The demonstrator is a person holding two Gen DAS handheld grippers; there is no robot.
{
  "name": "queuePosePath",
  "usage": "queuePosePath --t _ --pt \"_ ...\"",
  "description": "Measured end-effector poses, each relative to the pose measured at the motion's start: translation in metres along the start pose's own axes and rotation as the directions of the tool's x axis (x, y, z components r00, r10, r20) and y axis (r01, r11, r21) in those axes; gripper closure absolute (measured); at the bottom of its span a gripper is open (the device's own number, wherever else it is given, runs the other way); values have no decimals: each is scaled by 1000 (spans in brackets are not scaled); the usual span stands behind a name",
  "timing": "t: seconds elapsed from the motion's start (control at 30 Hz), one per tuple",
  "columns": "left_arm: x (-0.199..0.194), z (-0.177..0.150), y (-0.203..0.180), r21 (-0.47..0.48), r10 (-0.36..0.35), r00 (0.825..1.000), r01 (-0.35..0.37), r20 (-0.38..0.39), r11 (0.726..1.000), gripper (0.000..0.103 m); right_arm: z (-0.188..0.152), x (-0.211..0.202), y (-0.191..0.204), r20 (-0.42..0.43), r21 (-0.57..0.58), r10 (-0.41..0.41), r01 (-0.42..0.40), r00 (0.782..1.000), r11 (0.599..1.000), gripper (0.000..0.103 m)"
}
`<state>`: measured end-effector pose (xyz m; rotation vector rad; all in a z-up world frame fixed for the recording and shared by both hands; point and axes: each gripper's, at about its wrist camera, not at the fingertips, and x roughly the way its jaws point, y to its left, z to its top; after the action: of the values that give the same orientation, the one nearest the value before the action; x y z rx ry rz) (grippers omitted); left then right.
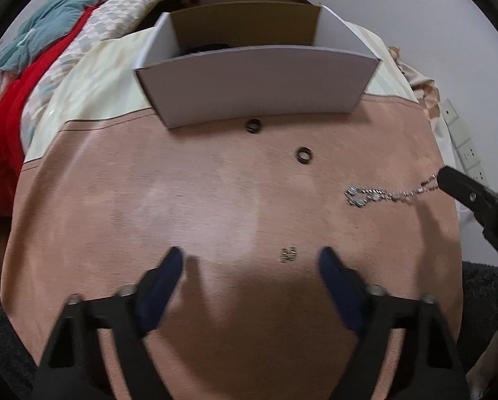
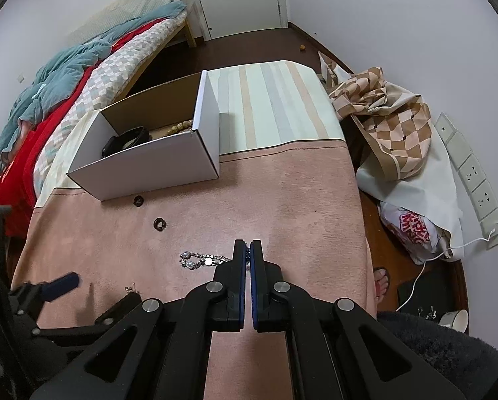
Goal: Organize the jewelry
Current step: 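Grasp the small silver earring with the left gripper while the right holds the bracelet, then carry the earring and charm bracelet over the white box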
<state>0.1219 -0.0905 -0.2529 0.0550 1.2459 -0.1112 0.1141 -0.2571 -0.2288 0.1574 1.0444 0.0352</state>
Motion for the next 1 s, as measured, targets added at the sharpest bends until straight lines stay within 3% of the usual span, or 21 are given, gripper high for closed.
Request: queuePosePath --t 0.03,0.33,0.53,0.7,0.9,1.0 --pt "1 -1 -2 8 -8 1000 8 -5 1000 46 0 0 -1 -1 4 -1 1 1000 1000 101" --pt "1 5 -12 64 -25 999 23 24 998 95 -1 0 -3 -2 6 -9 9 1000 1000 101" --pt "-7 3 -15 78 -49 998 45 49 996 97 3 -9 -1 14 7 5 -5 1000 1000 101" --pt "-38 13 -5 67 -88 991 82 97 994 97 14 -30 6 41 2 54 -54 998 999 101" --pt "-91 59 12 47 -160 970 154 185 987 97 45 -69 22 110 -33 123 -120 986 992 101" --pt "-113 87 23 53 -158 959 150 234 987 97 66 -87 29 155 -47 154 -149 976 988 101"
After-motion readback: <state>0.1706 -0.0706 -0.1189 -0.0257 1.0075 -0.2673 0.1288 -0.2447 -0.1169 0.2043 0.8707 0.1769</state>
